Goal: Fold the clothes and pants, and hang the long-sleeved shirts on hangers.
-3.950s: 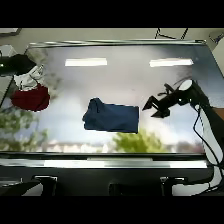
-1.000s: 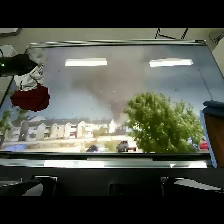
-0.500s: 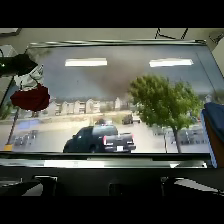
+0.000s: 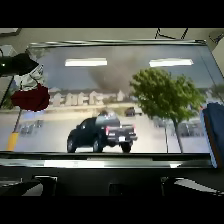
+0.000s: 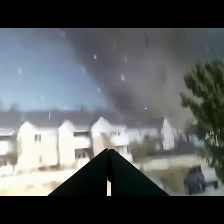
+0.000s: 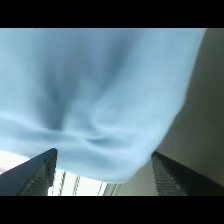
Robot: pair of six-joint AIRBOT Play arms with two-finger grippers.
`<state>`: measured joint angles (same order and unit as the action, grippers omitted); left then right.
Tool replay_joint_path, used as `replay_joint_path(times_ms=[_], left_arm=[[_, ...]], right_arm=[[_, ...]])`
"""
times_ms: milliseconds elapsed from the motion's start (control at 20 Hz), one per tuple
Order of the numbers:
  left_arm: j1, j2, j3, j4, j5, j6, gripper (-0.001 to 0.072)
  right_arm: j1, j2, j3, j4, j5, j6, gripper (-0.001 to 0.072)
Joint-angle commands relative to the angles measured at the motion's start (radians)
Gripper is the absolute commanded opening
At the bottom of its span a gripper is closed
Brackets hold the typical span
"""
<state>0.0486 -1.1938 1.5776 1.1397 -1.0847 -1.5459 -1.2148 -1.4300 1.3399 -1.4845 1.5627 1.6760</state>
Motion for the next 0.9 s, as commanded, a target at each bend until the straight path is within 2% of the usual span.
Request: replay_joint_path(times_ms=[0,50,150,250,350,400,450,500,550,600,650,750,850], left_arm=[[-0.001,0.003,0.018,-0.097,0.028,0.0,0.0026],[-0.012,0.002,0.043,-0.128,0.061,0.027,0.0025],[-0.059,-0.002,0.096,-0.063,0.166,0.055,0.0024],[-0.108,-0.026,0.126,0.133,0.214,-0.029,0.0024],[-0.143,-0.079,0.124,0.385,0.134,-0.177,0.0025],[-0.15,-0.12,0.117,0.462,0.042,-0.222,0.0026],[-0.15,-0.162,0.105,0.473,-0.052,-0.224,0.0057],[-0.15,-0.21,0.085,0.457,-0.167,-0.224,0.0317],[-0.15,-0.254,0.058,0.426,-0.293,-0.212,0.0657],[-0.15,-0.278,0.014,0.382,-0.36,-0.154,0.0693],[-0.15,-0.268,-0.055,0.336,-0.358,-0.134,0.0693],[-0.15,-0.202,-0.187,0.272,-0.248,-0.138,0.0693],[-0.149,-0.158,-0.257,0.273,-0.206,-0.137,0.0692]], right_arm=[[0.004,0.008,0.149,0.077,-0.003,-0.047,0.0677],[0.016,0.008,0.26,0.177,-0.065,-0.073,0.0676],[0.086,0.01,0.46,0.338,-0.234,-0.113,0.0673],[0.234,0.023,0.585,0.403,-0.34,-0.146,0.0673],[0.434,0.031,0.602,0.391,-0.314,-0.093,0.0673],[0.545,0.021,0.586,0.362,-0.238,-0.064,0.0672],[0.646,0.002,0.561,0.331,-0.144,-0.063,0.0673],[0.742,-0.022,0.518,0.311,-0.045,-0.061,0.0674],[0.817,-0.039,0.463,0.312,0.015,-0.064,0.0674],[0.887,-0.044,0.393,0.31,0.027,-0.073,0.0673],[0.938,-0.043,0.331,0.301,0.019,-0.072,0.0673],[1.011,-0.042,0.232,0.264,-0.026,-0.071,0.0673],[1.052,-0.042,0.185,0.218,-0.043,-0.071,0.0674]])
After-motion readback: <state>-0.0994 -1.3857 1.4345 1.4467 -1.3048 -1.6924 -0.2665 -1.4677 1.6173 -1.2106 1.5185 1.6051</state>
